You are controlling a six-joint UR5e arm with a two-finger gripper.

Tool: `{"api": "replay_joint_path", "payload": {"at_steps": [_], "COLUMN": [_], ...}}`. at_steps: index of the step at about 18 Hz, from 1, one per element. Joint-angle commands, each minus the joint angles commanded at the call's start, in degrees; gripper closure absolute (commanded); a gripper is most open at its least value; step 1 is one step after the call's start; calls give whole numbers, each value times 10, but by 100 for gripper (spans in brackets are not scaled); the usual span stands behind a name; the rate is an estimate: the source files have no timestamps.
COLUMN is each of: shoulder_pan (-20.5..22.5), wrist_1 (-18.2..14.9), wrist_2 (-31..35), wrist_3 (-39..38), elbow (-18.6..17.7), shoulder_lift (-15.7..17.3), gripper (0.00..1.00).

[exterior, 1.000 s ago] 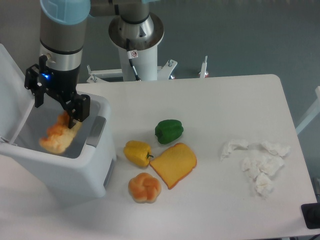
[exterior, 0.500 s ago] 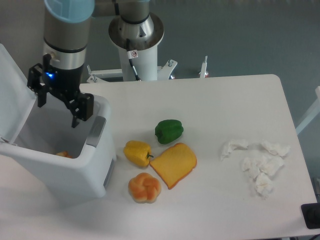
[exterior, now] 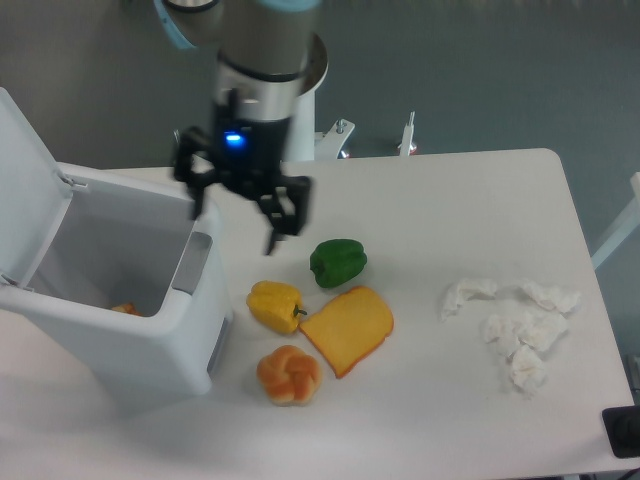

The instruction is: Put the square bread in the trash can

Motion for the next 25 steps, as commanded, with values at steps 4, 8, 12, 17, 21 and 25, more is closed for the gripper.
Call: {"api": "replay_joint_path", "payload": {"at_steps": [4, 8, 12, 17, 21, 25], "shoulder_pan": [36, 69, 80, 82, 91, 91], "wrist_1": [2, 19, 69, 101, 106, 107], "wrist_2": [49, 77, 105, 138, 145, 145], "wrist_3": [125, 250, 280, 293, 309, 317], "elbow": [-8, -8, -8, -2, 1, 3], "shoulder_lift": [-31, -75, -119, -170, -188, -197], "gripper": [0, 0, 0, 0, 0, 0]}}
